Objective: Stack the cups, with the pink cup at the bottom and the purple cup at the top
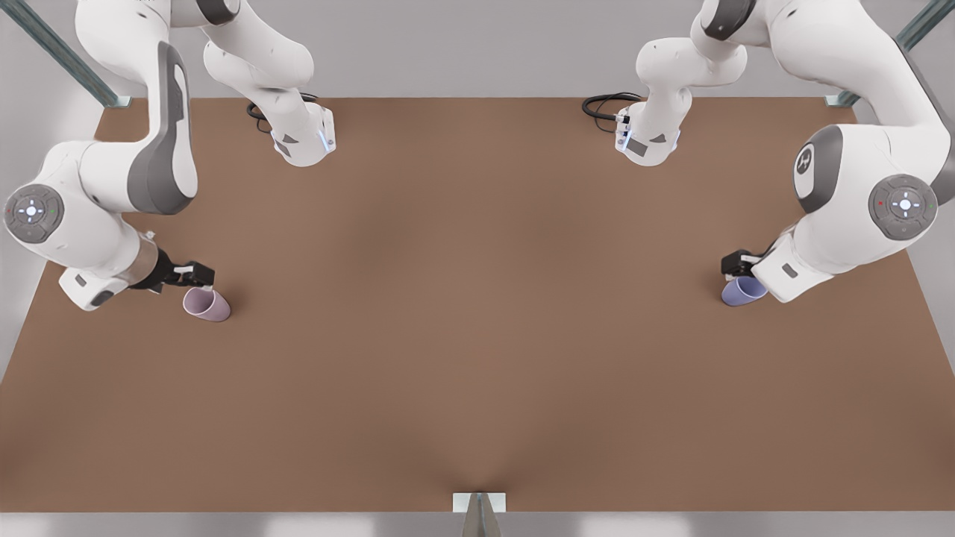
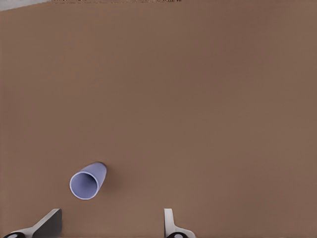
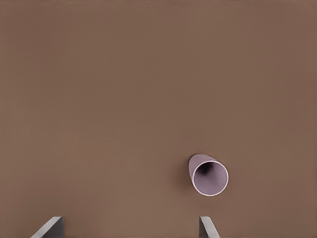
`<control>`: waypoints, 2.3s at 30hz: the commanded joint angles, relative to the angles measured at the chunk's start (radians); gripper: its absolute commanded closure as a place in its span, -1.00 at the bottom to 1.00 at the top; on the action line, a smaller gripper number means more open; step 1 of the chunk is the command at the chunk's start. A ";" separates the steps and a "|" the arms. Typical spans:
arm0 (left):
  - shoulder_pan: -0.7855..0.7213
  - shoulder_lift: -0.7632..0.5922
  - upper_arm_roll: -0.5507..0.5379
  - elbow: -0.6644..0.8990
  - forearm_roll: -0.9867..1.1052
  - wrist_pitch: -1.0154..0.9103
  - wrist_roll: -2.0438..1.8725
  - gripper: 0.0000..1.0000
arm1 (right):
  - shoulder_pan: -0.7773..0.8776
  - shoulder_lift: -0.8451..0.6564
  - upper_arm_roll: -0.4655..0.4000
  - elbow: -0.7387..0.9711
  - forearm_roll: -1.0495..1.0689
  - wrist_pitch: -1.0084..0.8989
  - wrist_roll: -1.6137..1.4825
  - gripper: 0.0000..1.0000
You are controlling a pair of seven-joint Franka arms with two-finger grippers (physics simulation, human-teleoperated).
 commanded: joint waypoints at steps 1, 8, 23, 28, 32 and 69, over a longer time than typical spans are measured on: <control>0.001 0.000 0.003 0.001 0.003 0.018 0.043 -1.00 | -0.003 -0.013 -0.004 -0.052 0.014 0.135 -0.029 -1.00; 0.002 0.032 0.048 -0.024 -0.011 0.062 0.046 -1.00 | -0.019 -0.006 -0.023 -0.074 0.045 0.116 -0.043 -1.00; 0.005 0.035 0.061 -0.028 -0.011 0.064 0.048 -1.00 | -0.241 0.139 -0.099 -0.276 0.068 0.417 -0.438 -1.00; 0.005 0.037 0.063 -0.030 -0.011 0.059 0.046 -1.00 | -0.249 0.140 -0.099 -0.439 0.065 0.626 -0.524 -1.00; 0.005 0.037 0.061 -0.030 -0.011 0.059 0.046 -1.00 | -0.249 0.180 -0.099 -0.439 0.065 0.666 -0.564 -1.00; 0.005 0.049 0.075 -0.028 -0.010 0.044 0.043 -1.00 | 0.504 0.329 -0.030 0.008 0.173 0.429 0.615 0.57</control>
